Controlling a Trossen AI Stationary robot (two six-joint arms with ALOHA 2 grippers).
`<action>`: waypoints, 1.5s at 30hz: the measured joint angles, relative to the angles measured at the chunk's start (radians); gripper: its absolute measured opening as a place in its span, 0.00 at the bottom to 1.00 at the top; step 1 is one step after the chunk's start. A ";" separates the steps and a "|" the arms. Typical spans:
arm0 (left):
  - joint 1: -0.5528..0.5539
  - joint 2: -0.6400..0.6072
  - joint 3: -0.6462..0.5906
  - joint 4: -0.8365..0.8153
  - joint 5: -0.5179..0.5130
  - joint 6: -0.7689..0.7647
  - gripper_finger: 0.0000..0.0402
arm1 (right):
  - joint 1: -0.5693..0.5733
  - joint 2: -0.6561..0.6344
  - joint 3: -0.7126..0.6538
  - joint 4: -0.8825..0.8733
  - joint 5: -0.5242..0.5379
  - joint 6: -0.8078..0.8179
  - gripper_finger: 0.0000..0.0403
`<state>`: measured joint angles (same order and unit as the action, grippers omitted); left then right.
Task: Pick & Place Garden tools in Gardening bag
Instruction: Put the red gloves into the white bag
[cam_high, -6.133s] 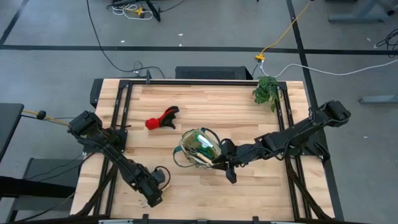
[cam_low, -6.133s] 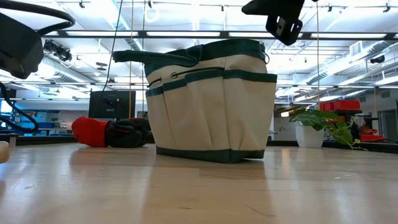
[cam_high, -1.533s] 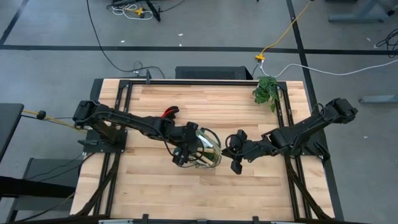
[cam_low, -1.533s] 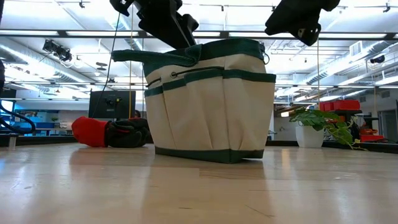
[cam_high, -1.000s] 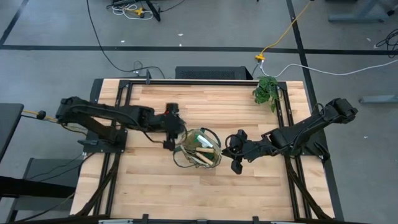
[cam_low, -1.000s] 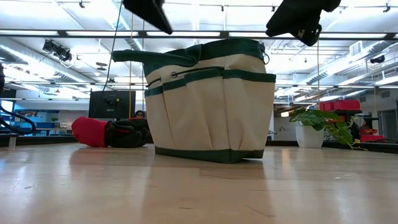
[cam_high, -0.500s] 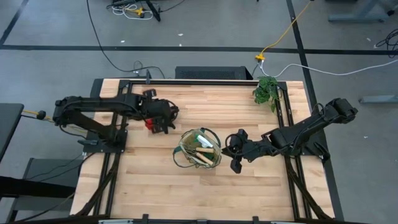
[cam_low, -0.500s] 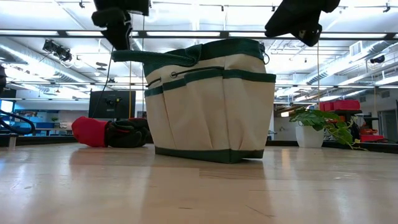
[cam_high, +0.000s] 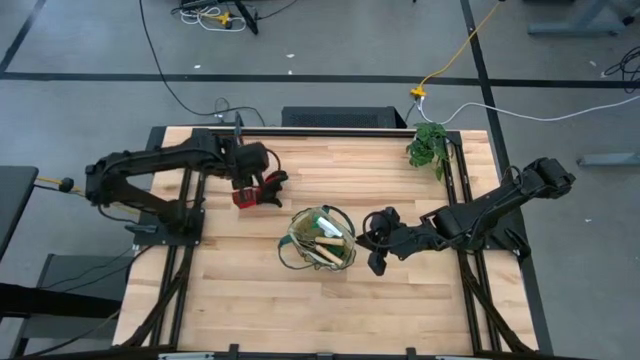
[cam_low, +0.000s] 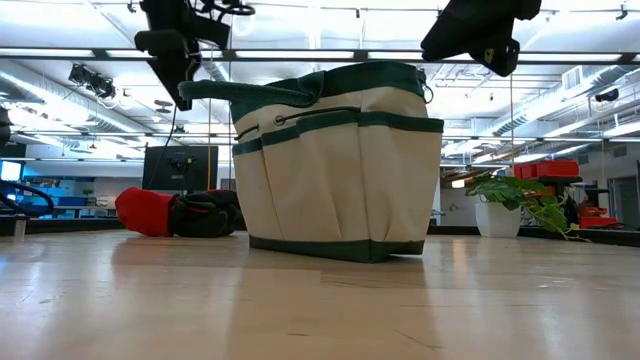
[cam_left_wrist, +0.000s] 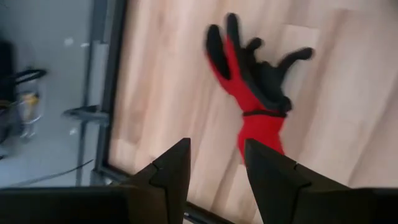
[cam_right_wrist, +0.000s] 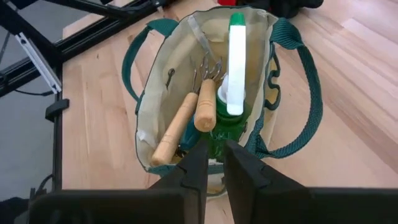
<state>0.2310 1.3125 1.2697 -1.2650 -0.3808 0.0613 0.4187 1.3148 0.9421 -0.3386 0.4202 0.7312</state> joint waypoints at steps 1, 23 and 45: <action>0.017 0.000 0.000 0.004 0.033 0.023 0.39 | 0.000 0.000 0.000 0.000 0.001 0.004 0.12; 0.146 -0.040 -0.463 0.342 0.249 0.054 0.39 | -0.017 0.000 0.000 0.036 0.152 -0.034 0.12; 0.123 -0.037 -0.468 0.444 0.470 -0.160 0.39 | -0.551 -0.092 0.000 0.688 0.303 -0.660 0.12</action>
<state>0.3542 1.2758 0.8017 -0.8208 0.0894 -0.0989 -0.1322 1.2226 0.9421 0.3498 0.7231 0.0709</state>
